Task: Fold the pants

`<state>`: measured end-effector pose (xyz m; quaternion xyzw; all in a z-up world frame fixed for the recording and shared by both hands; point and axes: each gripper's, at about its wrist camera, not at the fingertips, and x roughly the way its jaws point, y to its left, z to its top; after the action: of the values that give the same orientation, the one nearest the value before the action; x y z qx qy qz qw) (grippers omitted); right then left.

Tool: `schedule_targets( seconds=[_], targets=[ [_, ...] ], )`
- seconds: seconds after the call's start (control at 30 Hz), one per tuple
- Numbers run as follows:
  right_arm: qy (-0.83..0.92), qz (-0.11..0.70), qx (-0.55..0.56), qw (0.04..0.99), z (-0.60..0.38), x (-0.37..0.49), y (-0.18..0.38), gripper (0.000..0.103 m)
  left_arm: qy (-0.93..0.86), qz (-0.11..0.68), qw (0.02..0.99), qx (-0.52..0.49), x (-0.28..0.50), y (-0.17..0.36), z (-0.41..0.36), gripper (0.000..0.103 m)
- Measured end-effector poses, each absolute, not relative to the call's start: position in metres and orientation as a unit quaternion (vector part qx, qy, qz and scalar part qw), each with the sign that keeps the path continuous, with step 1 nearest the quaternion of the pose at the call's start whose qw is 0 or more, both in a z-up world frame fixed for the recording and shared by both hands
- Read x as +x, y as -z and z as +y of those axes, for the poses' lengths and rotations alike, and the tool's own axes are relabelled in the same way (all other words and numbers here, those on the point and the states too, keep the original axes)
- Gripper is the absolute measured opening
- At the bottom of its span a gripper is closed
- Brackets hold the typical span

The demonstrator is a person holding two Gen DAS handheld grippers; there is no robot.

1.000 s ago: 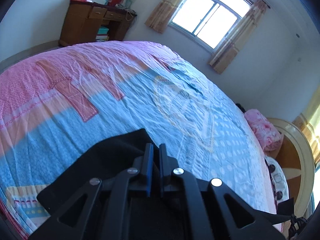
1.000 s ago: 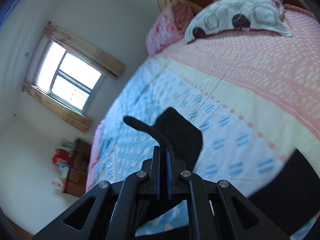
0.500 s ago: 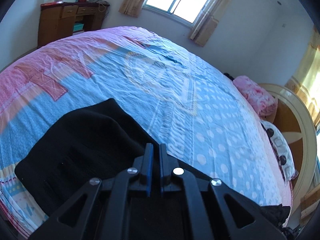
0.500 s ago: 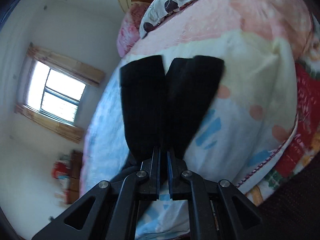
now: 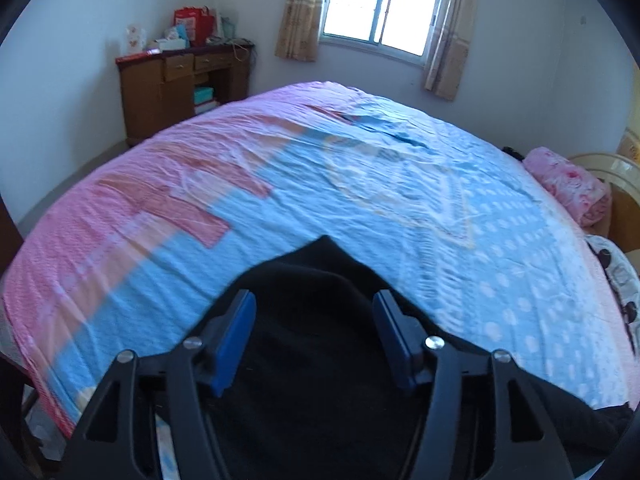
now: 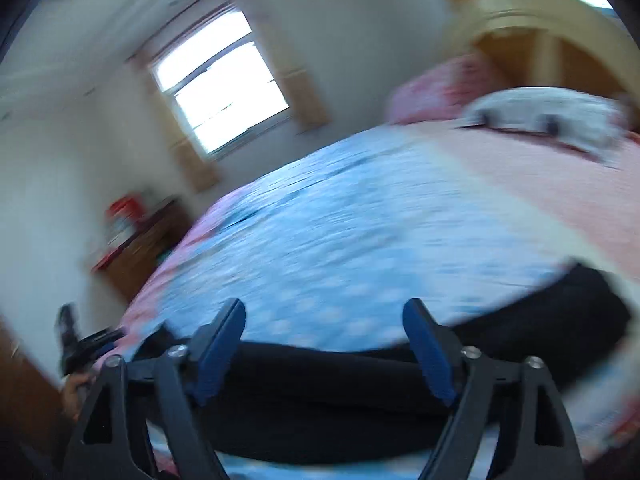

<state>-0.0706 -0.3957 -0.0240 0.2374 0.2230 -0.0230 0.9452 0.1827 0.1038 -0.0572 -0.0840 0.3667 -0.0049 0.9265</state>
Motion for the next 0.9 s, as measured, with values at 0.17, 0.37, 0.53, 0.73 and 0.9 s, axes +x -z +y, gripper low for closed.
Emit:
schedule_targets(
  seconds=[0.17, 0.37, 0.53, 0.73, 0.9],
  targets=[
    [-0.191, 0.327, 0.25, 0.891, -0.287, 0.09, 0.041, 0.082, -0.001, 0.401, 0.912, -0.085, 0.188, 0.079, 0.131, 0.073],
    [-0.284, 0.435, 0.158, 0.84, -0.132, 0.249, 0.094, 0.056, 0.05, 0.455, 0.885, -0.09, 0.181, 0.118, 0.128, 0.073],
    [-0.297, 0.49, 0.133, 0.809, -0.081, 0.314, 0.147, 0.05, 0.053, 0.43, 0.901, 0.02, 0.166, 0.134, 0.105, 0.073],
    [-0.315, 0.498, 0.078, 0.804, -0.043, 0.327, 0.152, 0.003, 0.066, 0.427, 0.9, 0.061, 0.168, 0.132, 0.103, 0.075],
    [-0.341, 0.426, 0.078, 0.834, -0.042, 0.3, 0.106, 0.003, 0.073, 0.423, 0.903, -0.019, 0.162, 0.107, 0.152, 0.075]
  ],
)
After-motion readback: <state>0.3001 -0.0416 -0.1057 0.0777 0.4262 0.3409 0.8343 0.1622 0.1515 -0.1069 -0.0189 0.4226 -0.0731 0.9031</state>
